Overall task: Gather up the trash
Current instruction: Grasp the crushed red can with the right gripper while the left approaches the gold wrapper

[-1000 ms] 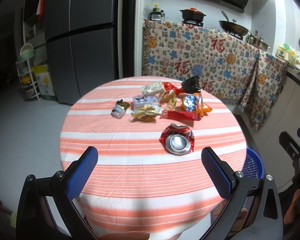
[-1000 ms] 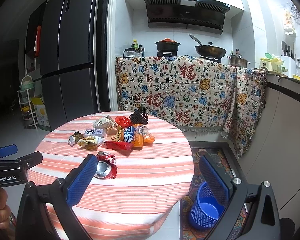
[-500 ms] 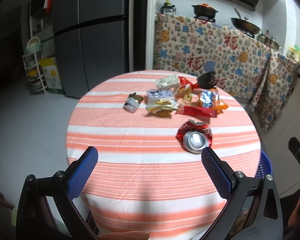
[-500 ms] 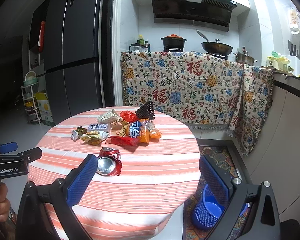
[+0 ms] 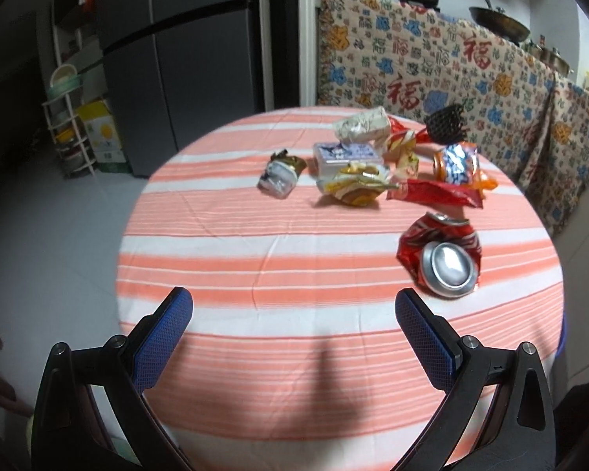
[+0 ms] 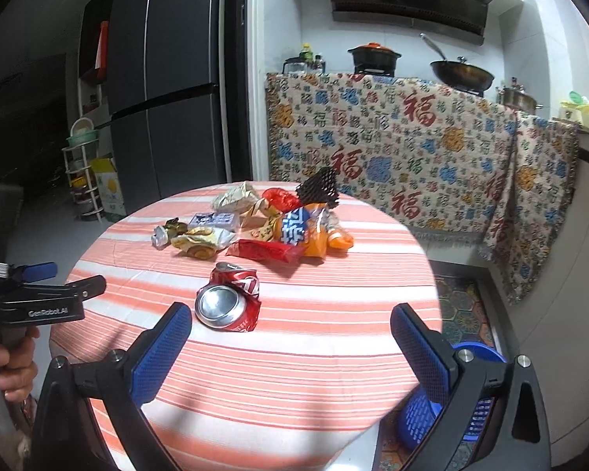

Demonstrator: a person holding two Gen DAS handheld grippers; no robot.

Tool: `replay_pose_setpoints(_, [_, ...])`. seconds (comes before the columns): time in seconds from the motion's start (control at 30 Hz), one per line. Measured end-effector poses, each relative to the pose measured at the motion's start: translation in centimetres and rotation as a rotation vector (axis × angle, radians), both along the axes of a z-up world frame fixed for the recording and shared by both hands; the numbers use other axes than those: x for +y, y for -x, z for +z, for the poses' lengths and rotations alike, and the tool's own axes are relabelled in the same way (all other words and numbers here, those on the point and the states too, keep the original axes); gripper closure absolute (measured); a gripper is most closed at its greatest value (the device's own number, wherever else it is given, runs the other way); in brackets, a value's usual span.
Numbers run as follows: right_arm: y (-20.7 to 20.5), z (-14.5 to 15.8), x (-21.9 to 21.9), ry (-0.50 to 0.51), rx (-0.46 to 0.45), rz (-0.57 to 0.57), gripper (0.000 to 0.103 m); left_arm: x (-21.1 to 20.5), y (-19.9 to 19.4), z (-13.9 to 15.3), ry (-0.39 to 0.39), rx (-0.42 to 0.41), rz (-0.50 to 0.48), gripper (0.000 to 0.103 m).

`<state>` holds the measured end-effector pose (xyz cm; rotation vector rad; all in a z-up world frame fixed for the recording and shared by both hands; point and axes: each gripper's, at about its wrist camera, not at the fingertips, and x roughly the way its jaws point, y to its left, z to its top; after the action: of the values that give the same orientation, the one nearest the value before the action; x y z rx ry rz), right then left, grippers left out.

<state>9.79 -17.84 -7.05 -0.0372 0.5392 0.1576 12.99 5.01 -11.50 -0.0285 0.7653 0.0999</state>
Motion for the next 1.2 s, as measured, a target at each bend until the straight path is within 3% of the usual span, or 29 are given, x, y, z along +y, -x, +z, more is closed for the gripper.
replay_pose_setpoints(0.27, [-4.2,-3.2,0.5,-0.039,0.090,0.124,0.000,0.6,-4.4,-3.1,0.041,0.040,-0.078,0.000])
replay_pose_setpoints(0.37, [-6.8,-4.9,1.2,-0.080,0.159,0.204,0.000,1.0,-5.8,-3.9,0.049,0.057,-0.082,0.000])
replay_pose_setpoints(0.57, [-12.4,-8.1,2.7,-0.130,0.300,0.247,0.001,1.7,-8.9,-5.4,0.059,0.122,-0.091,0.000])
replay_pose_setpoints(0.67, [-14.5,-9.6,3.4,-0.151,0.373,0.265,0.022,2.2,-10.4,-6.2,0.074,0.156,-0.097,0.000])
replay_pose_setpoints(0.8, [-15.2,-9.6,4.2,-0.122,0.372,0.269,0.036,2.6,-12.0,-6.7,0.030,0.166,-0.090,0.000])
replay_pose_setpoints(1.2, [-15.8,-9.8,4.2,-0.115,0.369,0.279,0.036,3.3,-16.2,-6.6,0.016,0.170,-0.109,0.000])
